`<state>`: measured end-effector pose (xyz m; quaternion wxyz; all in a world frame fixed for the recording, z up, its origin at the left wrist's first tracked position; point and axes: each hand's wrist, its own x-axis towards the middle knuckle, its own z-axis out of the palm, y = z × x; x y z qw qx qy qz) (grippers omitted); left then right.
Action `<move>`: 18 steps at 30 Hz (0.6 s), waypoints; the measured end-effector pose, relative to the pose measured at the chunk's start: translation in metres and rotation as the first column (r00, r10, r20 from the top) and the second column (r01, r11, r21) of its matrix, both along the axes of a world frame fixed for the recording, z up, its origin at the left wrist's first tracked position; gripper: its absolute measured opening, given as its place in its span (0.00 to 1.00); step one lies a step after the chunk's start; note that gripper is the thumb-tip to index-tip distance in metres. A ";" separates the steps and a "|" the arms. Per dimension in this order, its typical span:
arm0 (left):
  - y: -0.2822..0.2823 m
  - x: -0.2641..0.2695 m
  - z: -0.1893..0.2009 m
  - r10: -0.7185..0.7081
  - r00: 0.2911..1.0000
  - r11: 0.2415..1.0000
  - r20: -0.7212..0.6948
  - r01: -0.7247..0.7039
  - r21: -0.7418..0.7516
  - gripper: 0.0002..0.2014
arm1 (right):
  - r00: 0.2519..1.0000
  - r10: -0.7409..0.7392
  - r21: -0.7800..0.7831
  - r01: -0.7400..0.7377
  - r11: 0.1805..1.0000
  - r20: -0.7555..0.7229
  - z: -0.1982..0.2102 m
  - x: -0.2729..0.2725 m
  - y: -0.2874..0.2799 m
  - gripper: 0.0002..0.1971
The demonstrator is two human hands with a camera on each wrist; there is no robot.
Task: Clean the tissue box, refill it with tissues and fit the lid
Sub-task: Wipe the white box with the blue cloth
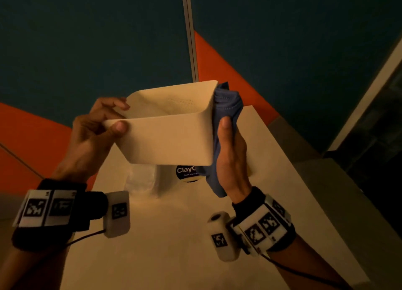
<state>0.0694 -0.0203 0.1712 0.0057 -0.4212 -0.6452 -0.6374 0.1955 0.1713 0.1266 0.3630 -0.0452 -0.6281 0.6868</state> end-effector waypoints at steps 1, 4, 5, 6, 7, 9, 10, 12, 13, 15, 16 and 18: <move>-0.003 -0.001 0.000 -0.035 0.999 0.999 0.008 0.035 0.009 0.09 | 0.999 0.021 -0.029 -0.020 0.999 0.046 0.004 -0.002 0.005 0.28; -0.005 -0.001 0.001 -0.077 0.997 0.997 0.019 0.077 0.014 0.08 | 0.991 0.055 -0.124 -0.040 0.991 0.119 0.013 -0.008 0.018 0.14; -0.004 -0.001 0.001 -0.064 0.998 0.998 0.014 0.064 0.005 0.08 | 0.993 0.036 -0.109 -0.024 0.994 0.110 0.013 -0.008 0.017 0.14; -0.003 -0.001 0.002 -0.048 0.999 0.999 0.004 0.048 -0.001 0.08 | 0.996 0.004 -0.088 0.003 0.996 0.089 0.010 -0.008 0.013 0.16; -0.001 -0.001 0.001 -0.033 0.999 0.999 -0.006 0.033 0.000 0.08 | 0.998 -0.020 -0.067 0.024 0.997 0.064 0.007 -0.007 0.009 0.19; 0.002 0.000 0.001 -0.014 1.000 1.000 -0.016 0.014 0.014 0.07 | 1.000 -0.016 -0.096 0.016 0.995 0.002 -0.001 -0.006 0.005 0.20; 0.004 0.000 0.002 -0.014 1.000 1.000 -0.015 0.014 0.019 0.07 | 1.000 -0.006 -0.152 0.004 0.988 -0.012 0.001 -0.006 0.006 0.18; 0.008 0.001 0.002 -0.010 1.000 0.999 -0.021 0.011 0.030 0.07 | 0.998 0.058 -0.311 -0.052 0.949 0.012 0.002 -0.011 0.019 0.15; 0.011 0.002 0.002 -0.003 1.000 0.999 -0.025 0.004 0.035 0.07 | 0.993 0.115 -0.393 -0.097 0.915 0.022 0.004 -0.015 0.027 0.16; 0.015 0.003 0.004 0.015 1.000 0.999 -0.026 -0.014 0.042 0.07 | 0.980 0.198 -0.528 -0.168 0.833 0.001 0.012 -0.019 0.040 0.18; 0.017 0.003 0.005 0.021 0.999 0.999 -0.028 -0.020 0.040 0.07 | 0.981 0.196 -0.568 -0.164 0.806 -0.005 0.015 -0.022 0.044 0.18; 0.021 0.003 0.005 0.037 0.999 0.998 -0.029 -0.036 0.047 0.06 | 0.985 0.171 -0.647 -0.145 0.749 -0.023 0.018 -0.026 0.047 0.16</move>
